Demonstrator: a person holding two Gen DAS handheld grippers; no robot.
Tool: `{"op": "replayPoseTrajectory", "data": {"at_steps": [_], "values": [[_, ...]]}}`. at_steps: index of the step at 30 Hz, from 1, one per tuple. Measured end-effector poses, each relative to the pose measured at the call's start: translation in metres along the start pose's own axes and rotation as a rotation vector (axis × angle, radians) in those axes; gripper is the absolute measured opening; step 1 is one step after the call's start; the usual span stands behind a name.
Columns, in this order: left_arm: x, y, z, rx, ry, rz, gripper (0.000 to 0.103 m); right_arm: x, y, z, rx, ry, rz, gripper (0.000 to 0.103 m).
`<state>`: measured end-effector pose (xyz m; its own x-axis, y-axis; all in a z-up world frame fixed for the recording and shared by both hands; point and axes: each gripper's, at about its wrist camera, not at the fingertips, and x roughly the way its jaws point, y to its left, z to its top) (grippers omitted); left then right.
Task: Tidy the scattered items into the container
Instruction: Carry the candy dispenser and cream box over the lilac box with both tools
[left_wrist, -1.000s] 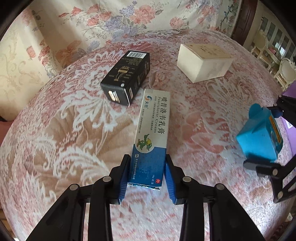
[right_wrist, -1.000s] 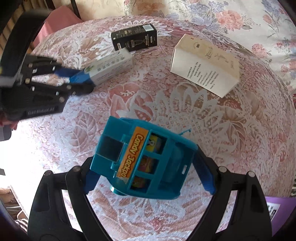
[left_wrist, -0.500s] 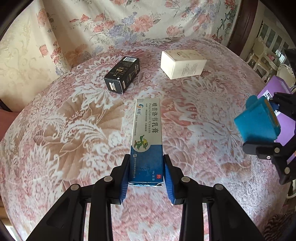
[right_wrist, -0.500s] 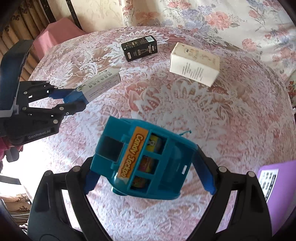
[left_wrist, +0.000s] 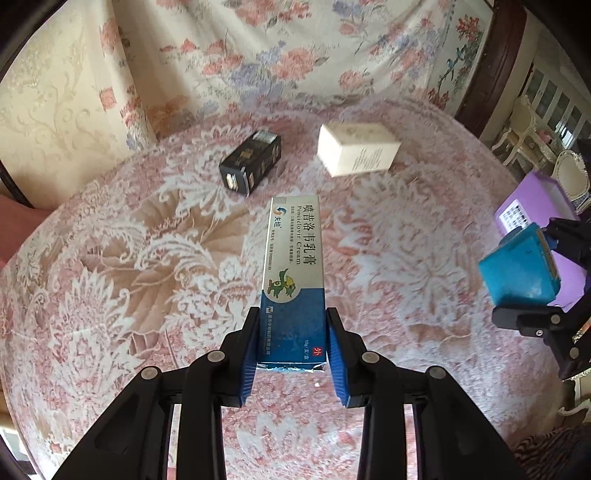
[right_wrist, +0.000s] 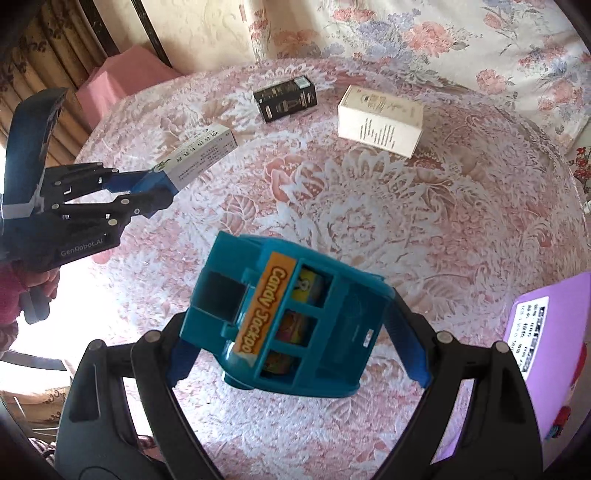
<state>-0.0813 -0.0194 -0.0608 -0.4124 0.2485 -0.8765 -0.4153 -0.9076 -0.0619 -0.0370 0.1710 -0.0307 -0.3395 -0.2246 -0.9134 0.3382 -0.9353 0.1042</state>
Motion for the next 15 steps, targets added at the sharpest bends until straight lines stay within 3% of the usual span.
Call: {"op": "replayPoseTrajectory", "data": {"at_steps": [7, 15], "values": [[-0.035, -0.040, 0.018, 0.080, -0.063, -0.030, 0.034, -0.056, -0.019, -0.006, 0.040, -0.071, -0.006, 0.089], [-0.060, -0.131, 0.050, 0.205, -0.140, -0.133, 0.034, -0.105, -0.068, -0.040, 0.124, -0.117, -0.053, 0.089]]}}
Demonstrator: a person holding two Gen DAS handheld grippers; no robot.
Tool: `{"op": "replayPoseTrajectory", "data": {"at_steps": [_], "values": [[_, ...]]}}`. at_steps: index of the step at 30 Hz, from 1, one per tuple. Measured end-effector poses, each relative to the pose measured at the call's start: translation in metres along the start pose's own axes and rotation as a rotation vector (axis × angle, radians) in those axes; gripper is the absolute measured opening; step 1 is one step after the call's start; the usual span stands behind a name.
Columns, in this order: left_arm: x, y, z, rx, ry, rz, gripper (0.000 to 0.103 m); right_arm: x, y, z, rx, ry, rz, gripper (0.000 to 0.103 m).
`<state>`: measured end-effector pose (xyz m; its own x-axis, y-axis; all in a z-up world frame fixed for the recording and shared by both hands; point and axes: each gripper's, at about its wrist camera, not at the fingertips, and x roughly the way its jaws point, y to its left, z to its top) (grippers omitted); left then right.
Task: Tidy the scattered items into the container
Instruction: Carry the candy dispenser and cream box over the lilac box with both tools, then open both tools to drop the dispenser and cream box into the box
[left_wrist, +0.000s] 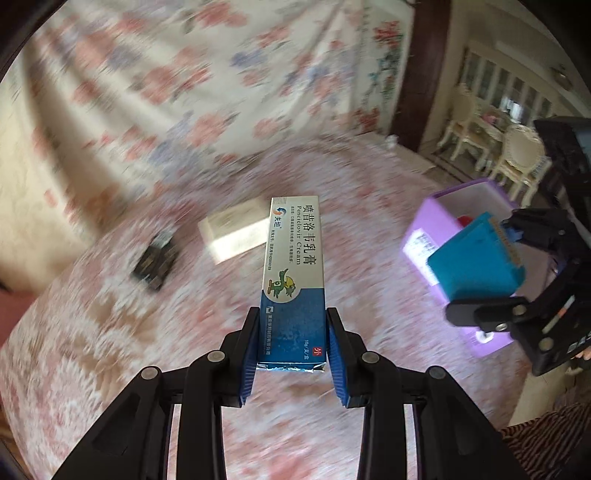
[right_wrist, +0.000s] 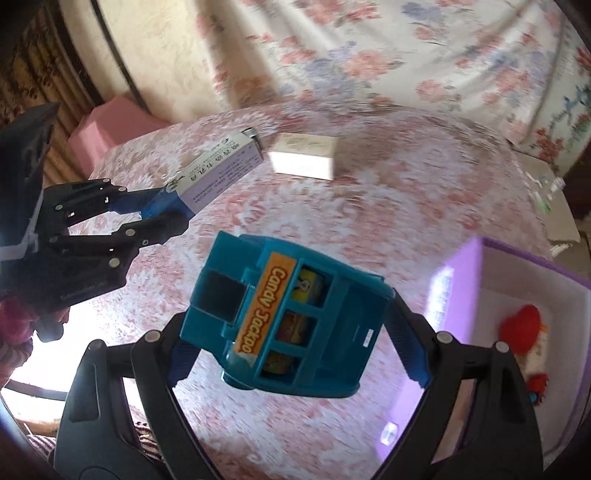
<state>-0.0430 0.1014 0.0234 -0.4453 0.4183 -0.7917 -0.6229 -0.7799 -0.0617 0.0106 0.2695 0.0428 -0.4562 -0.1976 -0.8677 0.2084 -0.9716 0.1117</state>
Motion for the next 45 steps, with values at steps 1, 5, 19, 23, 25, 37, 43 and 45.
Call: {"op": "replayPoseTrajectory", "data": {"at_steps": [1, 5, 19, 23, 25, 37, 43, 45], "values": [[0.000, -0.012, 0.007, 0.015, -0.008, -0.015, 0.034, -0.007, -0.012, -0.005, 0.018, -0.004, -0.012, 0.089], [0.006, -0.062, 0.030, 0.074, -0.031, -0.071, 0.034, -0.027, -0.050, -0.023, 0.072, -0.015, -0.045, 0.089], [0.061, -0.206, 0.078, 0.220, 0.017, -0.211, 0.034, -0.053, -0.185, -0.096, 0.244, 0.026, -0.143, 0.089], [0.089, -0.233, 0.083, 0.258, 0.074, -0.204, 0.034, -0.044, -0.208, -0.114, 0.258, 0.064, -0.138, 0.089], [0.101, -0.242, 0.085, 0.280, 0.101, -0.191, 0.034, -0.040, -0.216, -0.120, 0.258, 0.078, -0.132, 0.089], [0.147, -0.262, 0.090, 0.344, 0.215, -0.085, 0.034, -0.023, -0.238, -0.147, 0.230, 0.122, -0.083, 0.089], [0.159, -0.268, 0.091, 0.351, 0.244, -0.040, 0.035, -0.020, -0.240, -0.153, 0.223, 0.140, -0.060, 0.089], [0.164, -0.268, 0.092, 0.353, 0.254, -0.027, 0.035, -0.018, -0.241, -0.154, 0.229, 0.151, -0.046, 0.090]]}}
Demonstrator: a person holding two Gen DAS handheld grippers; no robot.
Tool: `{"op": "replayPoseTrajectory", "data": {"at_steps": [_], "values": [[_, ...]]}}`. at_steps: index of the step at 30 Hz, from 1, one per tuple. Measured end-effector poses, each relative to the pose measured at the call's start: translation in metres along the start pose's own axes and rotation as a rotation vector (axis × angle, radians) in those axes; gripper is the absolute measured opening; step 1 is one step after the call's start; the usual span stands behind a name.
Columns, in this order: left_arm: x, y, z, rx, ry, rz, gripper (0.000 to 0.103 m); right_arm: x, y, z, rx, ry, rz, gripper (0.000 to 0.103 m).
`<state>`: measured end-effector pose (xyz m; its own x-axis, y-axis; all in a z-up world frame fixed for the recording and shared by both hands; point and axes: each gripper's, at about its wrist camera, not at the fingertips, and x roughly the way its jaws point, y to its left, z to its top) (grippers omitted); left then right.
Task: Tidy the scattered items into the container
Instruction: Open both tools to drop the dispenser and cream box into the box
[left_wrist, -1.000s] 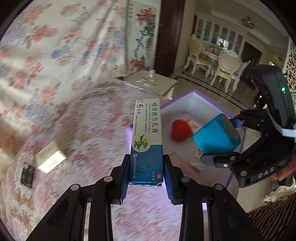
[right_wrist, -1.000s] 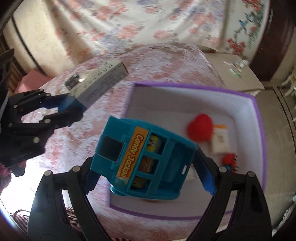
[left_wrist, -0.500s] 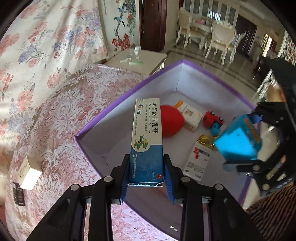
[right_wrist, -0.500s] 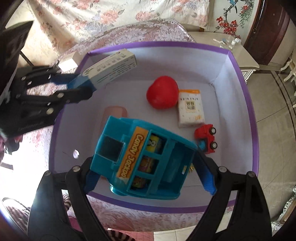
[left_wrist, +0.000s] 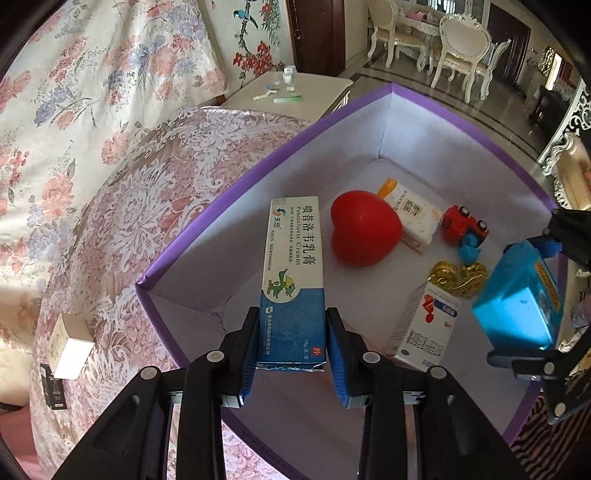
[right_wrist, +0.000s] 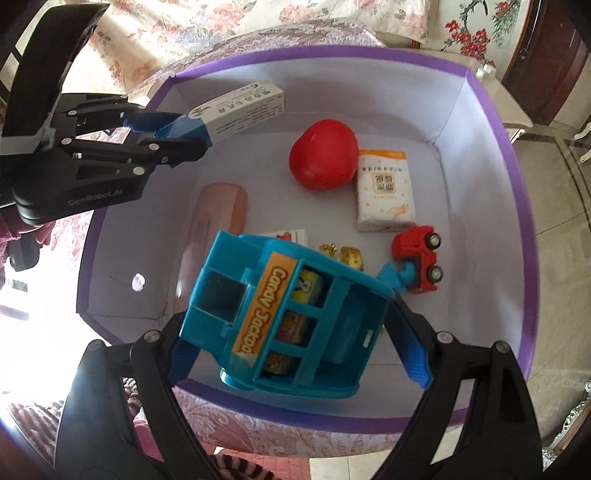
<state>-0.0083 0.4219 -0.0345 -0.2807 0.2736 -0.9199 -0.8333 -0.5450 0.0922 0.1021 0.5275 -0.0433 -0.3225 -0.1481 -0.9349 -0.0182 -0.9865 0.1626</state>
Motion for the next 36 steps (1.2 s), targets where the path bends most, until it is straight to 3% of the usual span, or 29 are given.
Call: {"op": "replayPoseTrajectory", "data": {"at_steps": [3, 7, 11, 20, 28, 32, 36], "values": [[0.004, 0.000, 0.001, -0.001, 0.017, 0.015, 0.038, 0.001, -0.003, 0.000, 0.019, 0.014, 0.009, 0.090], [0.002, 0.001, 0.002, -0.012, 0.014, 0.013, 0.066, 0.002, -0.005, 0.000, 0.033, 0.024, 0.009, 0.090], [-0.004, 0.000, 0.001, -0.016, -0.002, 0.006, 0.081, -0.001, -0.003, 0.000, 0.046, 0.021, 0.012, 0.090], [-0.014, 0.001, -0.005, -0.026, -0.031, -0.006, 0.087, -0.019, -0.001, 0.000, 0.092, -0.076, 0.040, 0.093], [-0.029, 0.008, -0.010, -0.056, -0.078, -0.003, 0.092, -0.024, 0.009, 0.002, 0.077, -0.067, 0.036, 0.097], [-0.041, 0.019, -0.016, -0.111, -0.114, -0.012, 0.103, -0.026, 0.015, 0.005, 0.077, -0.085, 0.034, 0.097], [-0.054, 0.032, -0.026, -0.186, -0.153, -0.034, 0.103, -0.029, 0.022, 0.008, 0.075, -0.099, 0.035, 0.097]]}}
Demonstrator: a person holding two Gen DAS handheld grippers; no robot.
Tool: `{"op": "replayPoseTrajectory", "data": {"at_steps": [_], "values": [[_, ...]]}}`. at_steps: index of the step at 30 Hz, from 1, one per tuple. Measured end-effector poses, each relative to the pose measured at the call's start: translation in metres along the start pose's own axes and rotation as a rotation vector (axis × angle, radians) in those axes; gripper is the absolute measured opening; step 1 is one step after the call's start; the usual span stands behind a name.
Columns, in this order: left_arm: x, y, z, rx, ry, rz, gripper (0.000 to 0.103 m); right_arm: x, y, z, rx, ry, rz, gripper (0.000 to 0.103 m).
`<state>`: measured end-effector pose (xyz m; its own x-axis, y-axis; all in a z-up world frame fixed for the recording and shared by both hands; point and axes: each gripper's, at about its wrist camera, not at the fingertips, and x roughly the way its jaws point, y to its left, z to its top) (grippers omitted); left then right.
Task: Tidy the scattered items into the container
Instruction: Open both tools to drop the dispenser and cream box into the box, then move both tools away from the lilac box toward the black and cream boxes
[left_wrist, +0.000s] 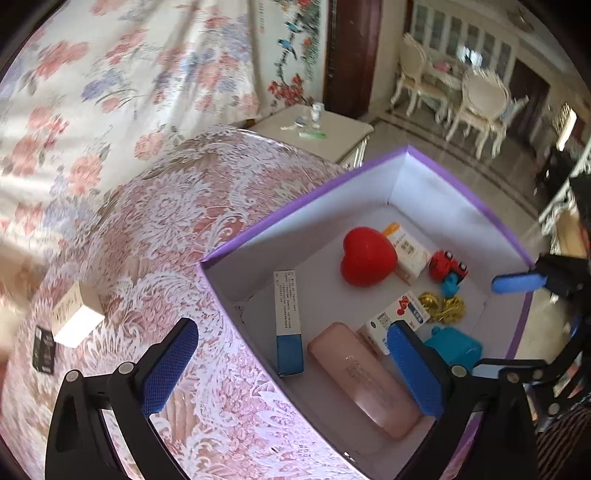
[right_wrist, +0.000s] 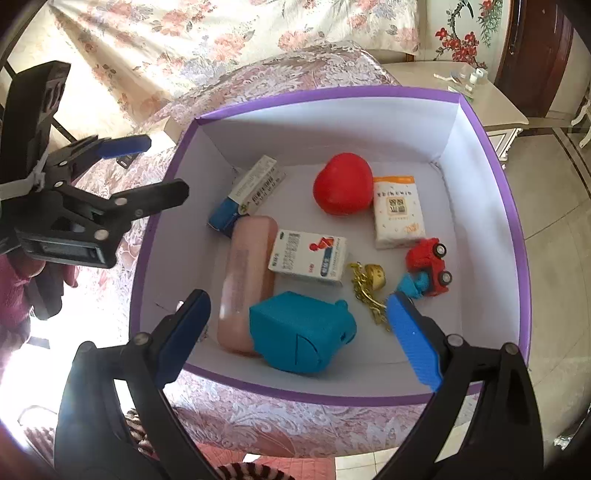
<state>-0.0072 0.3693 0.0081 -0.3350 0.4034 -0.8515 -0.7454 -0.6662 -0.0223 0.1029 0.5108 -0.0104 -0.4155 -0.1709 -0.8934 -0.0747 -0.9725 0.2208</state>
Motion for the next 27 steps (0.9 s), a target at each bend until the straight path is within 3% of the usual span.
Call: {"op": "replayPoseTrajectory", "data": {"at_steps": [15, 21, 27], "values": [[-0.031, 0.058, -0.056, -0.157, -0.010, 0.033, 0.103, 0.003, 0.040, 0.032, 0.015, -0.023, 0.009, 0.097], [-0.039, 0.093, -0.094, -0.229, 0.015, 0.051, 0.103, 0.009, 0.077, 0.044, -0.046, -0.018, 0.022, 0.097], [-0.049, 0.134, -0.124, -0.275, 0.035, 0.073, 0.103, 0.014, 0.134, 0.062, -0.204, -0.026, 0.039, 0.097]]}}
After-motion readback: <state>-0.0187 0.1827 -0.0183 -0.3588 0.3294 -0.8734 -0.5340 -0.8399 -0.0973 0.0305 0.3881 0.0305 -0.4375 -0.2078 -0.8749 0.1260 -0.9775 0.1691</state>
